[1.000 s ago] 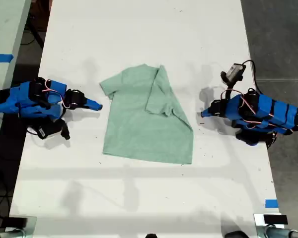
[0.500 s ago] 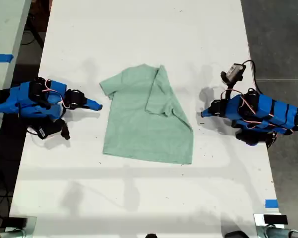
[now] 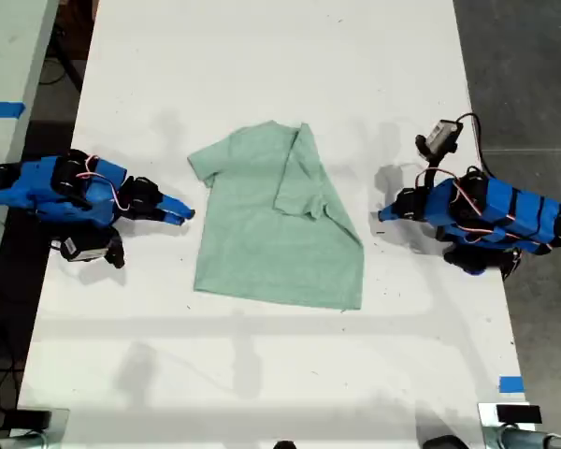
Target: Fold t shirt
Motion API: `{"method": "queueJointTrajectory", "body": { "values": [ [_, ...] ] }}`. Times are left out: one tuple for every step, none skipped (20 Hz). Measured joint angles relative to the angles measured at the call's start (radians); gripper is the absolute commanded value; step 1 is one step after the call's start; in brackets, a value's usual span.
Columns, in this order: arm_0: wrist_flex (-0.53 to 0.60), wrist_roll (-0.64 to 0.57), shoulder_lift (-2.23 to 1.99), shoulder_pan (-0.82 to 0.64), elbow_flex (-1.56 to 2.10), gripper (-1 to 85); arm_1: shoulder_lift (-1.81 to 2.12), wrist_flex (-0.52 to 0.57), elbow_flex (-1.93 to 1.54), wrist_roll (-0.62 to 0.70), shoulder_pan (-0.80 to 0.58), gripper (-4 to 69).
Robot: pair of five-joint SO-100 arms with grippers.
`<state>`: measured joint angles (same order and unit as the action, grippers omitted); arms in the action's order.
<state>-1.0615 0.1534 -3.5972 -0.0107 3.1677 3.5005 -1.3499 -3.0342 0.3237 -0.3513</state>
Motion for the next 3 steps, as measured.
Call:
{"method": "queueJointTrajectory", "body": {
  "values": [
    [0.031, 0.014, 0.0, 0.025, -0.003, 11.5, 0.0, 0.0, 0.0, 0.0, 0.0, -1.5],
    [0.055, 0.006, -0.002, 0.006, -0.006, 3.4, 0.0, 0.0, 0.0, 0.0, 0.0, -1.5],
    [0.061, 0.002, -0.002, -0.018, -0.008, -0.1, 0.0, 0.0, 0.0, 0.0, 0.0, -1.5]
  ]
}}
